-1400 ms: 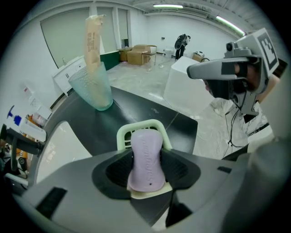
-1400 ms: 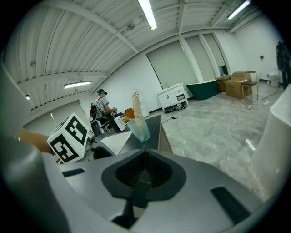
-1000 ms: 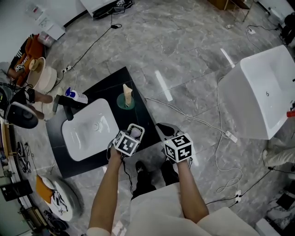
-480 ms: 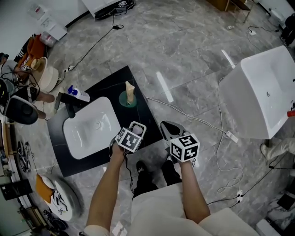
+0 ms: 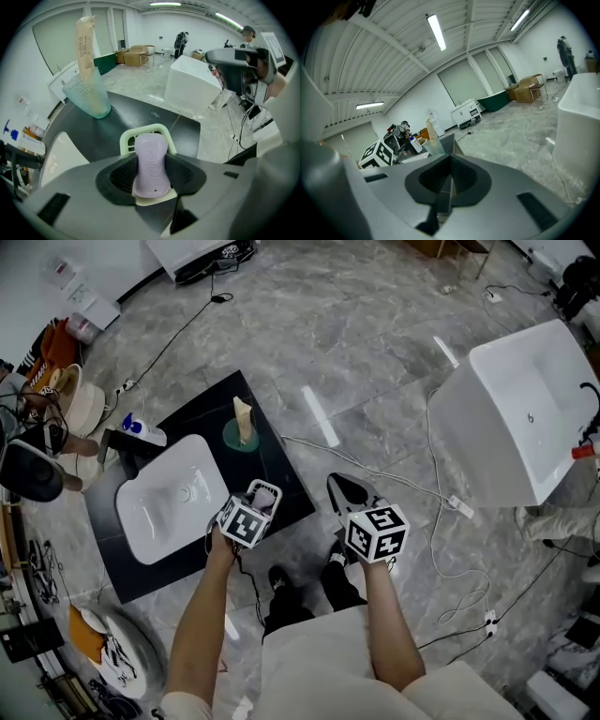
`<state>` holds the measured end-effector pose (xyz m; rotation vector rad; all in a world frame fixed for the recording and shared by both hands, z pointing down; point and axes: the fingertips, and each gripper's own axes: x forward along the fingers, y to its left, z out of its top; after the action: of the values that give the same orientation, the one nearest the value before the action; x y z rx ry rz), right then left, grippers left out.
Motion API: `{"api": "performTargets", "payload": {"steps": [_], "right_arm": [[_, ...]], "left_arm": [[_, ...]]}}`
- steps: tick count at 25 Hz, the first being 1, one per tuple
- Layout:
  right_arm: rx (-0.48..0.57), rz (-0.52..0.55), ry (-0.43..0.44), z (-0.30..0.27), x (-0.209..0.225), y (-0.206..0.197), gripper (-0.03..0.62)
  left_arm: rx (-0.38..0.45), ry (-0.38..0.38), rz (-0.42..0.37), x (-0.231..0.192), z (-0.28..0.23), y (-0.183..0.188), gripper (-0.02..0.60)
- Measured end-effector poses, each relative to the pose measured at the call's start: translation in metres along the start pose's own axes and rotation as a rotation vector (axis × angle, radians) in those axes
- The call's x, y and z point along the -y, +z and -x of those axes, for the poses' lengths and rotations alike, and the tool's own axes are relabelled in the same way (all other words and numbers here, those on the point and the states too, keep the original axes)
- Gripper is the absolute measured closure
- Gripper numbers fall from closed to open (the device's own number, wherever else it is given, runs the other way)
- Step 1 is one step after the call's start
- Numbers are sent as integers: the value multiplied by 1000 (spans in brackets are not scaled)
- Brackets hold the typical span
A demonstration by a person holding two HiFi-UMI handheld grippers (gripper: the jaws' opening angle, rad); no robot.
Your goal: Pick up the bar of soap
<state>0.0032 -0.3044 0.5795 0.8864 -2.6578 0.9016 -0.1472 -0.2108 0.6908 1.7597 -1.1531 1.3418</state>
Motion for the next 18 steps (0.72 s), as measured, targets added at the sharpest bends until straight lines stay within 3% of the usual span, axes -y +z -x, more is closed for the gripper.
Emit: {"api": "performTargets", "payload": {"steps": [9,18], "right_arm": [[25,-6,-32,17,8,-2,588],[65,-1,-75,25,12,-1,588]], "left_arm": [[88,40,28,1,5,-1,391],[265,108,134,-10,23,7,391]]}}
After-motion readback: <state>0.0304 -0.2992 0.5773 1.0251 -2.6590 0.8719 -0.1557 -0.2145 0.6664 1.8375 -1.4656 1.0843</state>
